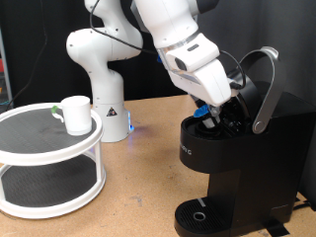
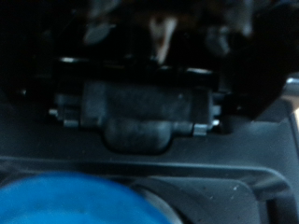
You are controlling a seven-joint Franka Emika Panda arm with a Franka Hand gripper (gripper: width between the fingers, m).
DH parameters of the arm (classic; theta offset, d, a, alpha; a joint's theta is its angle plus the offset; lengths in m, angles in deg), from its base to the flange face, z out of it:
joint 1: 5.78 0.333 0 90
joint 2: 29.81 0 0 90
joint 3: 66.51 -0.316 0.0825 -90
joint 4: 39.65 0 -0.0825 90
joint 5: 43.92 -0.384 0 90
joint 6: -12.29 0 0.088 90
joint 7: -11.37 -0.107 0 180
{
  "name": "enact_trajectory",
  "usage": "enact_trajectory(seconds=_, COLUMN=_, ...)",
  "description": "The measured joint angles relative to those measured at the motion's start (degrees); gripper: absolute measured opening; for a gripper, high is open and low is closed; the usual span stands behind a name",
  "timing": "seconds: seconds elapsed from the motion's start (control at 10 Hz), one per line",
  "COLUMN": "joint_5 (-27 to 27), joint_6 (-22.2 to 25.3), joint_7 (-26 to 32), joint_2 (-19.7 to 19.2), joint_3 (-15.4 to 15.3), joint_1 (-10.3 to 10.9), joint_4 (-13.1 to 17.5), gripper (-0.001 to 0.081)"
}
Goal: Make a cup of coffee with the keurig machine
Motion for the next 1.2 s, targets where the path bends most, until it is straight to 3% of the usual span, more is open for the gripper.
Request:
enact_trajectory(seconds=0.4, joint_5=2.1, joint_6=-0.2, joint_7=-0.7, joint_2=-1.1, joint_3=0.0, joint_1=-0.1, joint_4=0.3, gripper=0.0448)
enact_trajectory(seconds=0.8, joint_5=7.0, joint_6=-0.3, joint_7=-5.4, joint_2=-1.9, joint_3=-0.7, joint_1=0.0, joint_4=1.2, gripper=0.0448)
enact_trajectory(seconds=1.2, joint_5=7.3, joint_6=-0.9, joint_7=-8.3, joint_2=-4.7, joint_3=-2.1, joint_1=0.0, joint_4=2.7, gripper=0.0448)
